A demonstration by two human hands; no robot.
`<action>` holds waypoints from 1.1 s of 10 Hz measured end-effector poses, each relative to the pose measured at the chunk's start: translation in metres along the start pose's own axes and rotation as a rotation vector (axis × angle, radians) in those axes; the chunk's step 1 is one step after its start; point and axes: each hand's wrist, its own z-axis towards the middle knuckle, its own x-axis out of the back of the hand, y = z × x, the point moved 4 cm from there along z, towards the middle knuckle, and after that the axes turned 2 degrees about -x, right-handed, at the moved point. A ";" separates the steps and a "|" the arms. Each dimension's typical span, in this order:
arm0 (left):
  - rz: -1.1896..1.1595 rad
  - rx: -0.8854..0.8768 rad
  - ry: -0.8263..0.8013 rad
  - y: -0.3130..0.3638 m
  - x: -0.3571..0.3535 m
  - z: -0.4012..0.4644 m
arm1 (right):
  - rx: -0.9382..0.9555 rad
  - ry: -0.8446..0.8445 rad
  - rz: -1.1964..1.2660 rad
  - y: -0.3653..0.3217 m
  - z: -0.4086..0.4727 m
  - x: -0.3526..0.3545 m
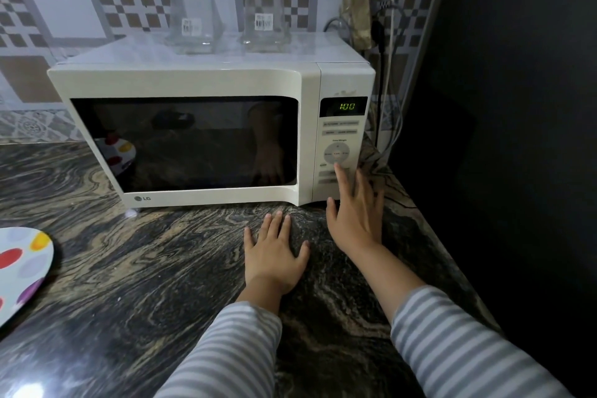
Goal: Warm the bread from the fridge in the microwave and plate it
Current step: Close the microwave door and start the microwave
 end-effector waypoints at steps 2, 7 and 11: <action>0.001 -0.003 0.002 -0.001 0.000 -0.001 | 0.146 -0.261 0.070 0.004 -0.038 -0.028; 0.011 -0.014 -0.007 -0.002 -0.001 -0.002 | 0.161 -0.275 0.122 0.011 -0.042 -0.035; 0.009 -0.013 -0.009 -0.002 -0.001 0.000 | 0.164 -0.276 0.096 0.011 -0.041 -0.036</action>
